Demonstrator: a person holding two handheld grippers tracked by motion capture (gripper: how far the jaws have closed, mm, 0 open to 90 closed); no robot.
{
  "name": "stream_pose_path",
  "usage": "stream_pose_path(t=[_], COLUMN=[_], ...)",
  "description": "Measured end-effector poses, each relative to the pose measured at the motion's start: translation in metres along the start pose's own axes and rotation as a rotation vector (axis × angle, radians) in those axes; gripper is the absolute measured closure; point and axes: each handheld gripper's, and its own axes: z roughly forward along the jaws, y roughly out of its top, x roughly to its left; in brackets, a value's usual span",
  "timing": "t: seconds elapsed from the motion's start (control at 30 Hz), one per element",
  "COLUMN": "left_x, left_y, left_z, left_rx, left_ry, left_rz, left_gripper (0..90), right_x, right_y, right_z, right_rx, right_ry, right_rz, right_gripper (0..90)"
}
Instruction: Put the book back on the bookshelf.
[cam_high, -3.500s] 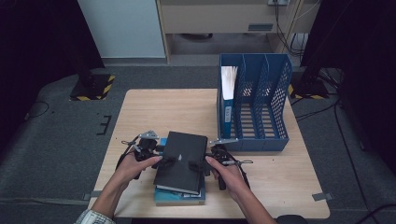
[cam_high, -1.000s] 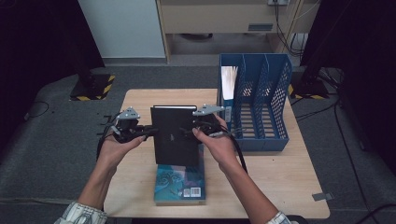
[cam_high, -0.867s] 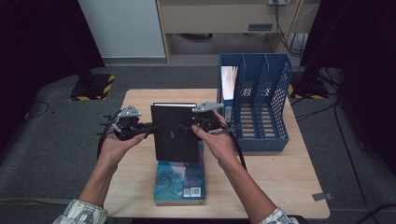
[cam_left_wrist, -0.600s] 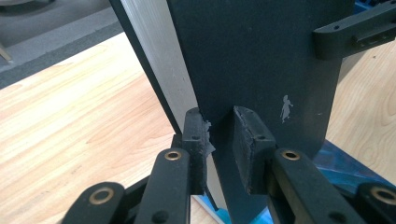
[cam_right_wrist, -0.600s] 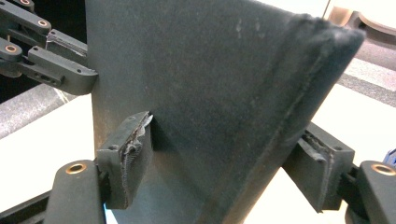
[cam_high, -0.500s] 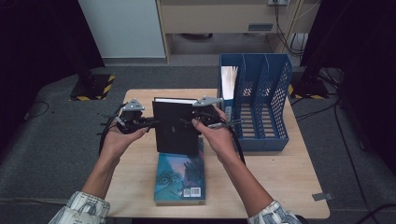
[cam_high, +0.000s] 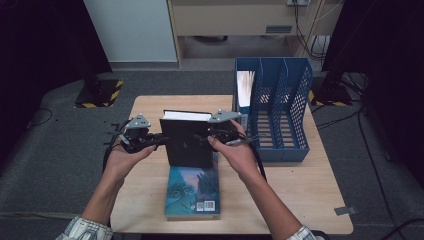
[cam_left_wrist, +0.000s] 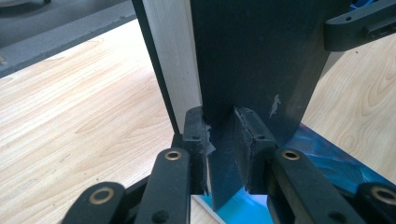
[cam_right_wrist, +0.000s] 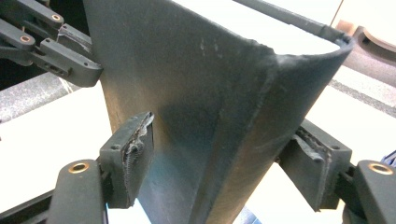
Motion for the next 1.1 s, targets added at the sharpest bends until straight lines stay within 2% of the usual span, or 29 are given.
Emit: stream_pose_path(t=[0.4,0.53,0.7,0.9,1.1], left_x=[-0.013,-0.016,-0.016,-0.016,-0.015], left_y=[-0.014,-0.016,-0.016,-0.019,-0.028], left_z=[-0.009,-0.010,-0.011,-0.010,-0.005], left_rx=[-0.025,-0.030,-0.033,-0.045,-0.044], left_ry=[-0.005,-0.001,-0.001,-0.001,0.022], left_rz=[0.003,0.009,0.011,0.006,-0.016], left_gripper=[73.9,73.3,73.3,72.4,65.5], right_x=[0.013,0.013,0.010,0.013,0.015], right_y=[-0.009,-0.010,0.000,0.009,0.008], right_z=[-0.008,-0.007,-0.001,0.008,0.014], right_rx=[-0.008,0.000,-0.009,0.007,0.029], right_ry=[0.032,0.043,0.069,0.096,0.108], right_rz=[-0.028,-0.027,-0.031,-0.058,-0.073], right_gripper=[25.5,19.7,12.4,13.8,16.5])
